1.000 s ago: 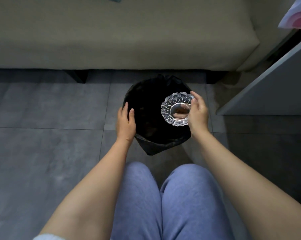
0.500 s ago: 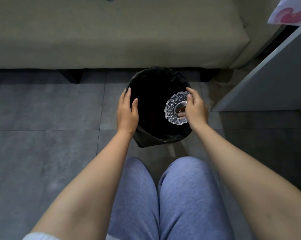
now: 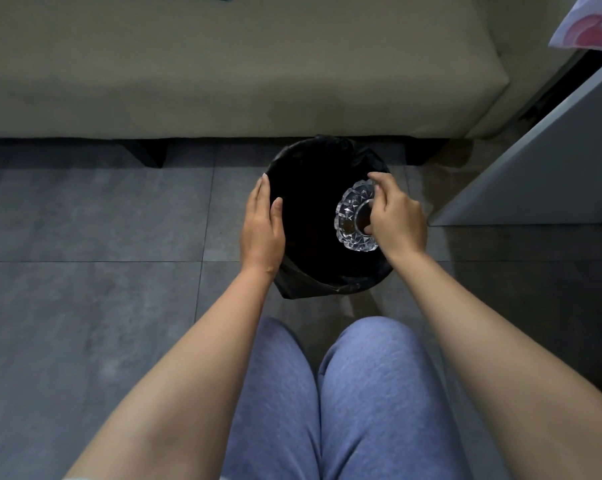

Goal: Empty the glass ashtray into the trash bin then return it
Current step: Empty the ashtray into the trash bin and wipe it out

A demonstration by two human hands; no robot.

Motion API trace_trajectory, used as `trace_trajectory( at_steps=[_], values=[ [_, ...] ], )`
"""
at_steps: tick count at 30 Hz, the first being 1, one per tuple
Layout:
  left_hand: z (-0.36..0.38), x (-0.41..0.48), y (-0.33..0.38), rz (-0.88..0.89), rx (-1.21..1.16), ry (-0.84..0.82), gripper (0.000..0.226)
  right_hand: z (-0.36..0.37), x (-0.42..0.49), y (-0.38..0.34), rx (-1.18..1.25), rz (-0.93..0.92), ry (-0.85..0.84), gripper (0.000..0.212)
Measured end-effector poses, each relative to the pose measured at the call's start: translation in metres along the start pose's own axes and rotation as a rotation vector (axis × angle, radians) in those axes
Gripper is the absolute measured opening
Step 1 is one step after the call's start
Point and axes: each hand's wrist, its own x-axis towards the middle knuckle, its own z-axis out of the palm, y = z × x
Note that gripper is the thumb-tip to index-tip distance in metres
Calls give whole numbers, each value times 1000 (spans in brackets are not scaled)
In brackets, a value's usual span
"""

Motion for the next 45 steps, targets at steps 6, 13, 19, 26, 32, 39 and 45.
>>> trace_trajectory(
  at_steps=[6,13,19,26,32,39,45],
  values=[
    [2,-1,-3,-2,-1,-7,51,2,3,5,-236,13,-122,36],
    [5,0,-6,-18,-1,1,51,3,8,1,-271,29,-115,37],
    [4,-1,-7,-19,-3,0,51,-4,16,-8,-296,25,-160,38],
    [0,-3,-11,-59,-5,-11,53,-6,10,-7,-279,70,-98,38],
    [-5,-3,-20,-127,-18,-43,56,0,-4,-1,141,190,-51,32],
    [-5,-3,-33,-191,4,-50,56,10,-20,5,571,216,-15,29],
    [-6,-2,-38,-187,10,-79,57,8,-19,3,704,227,20,30]
  ],
)
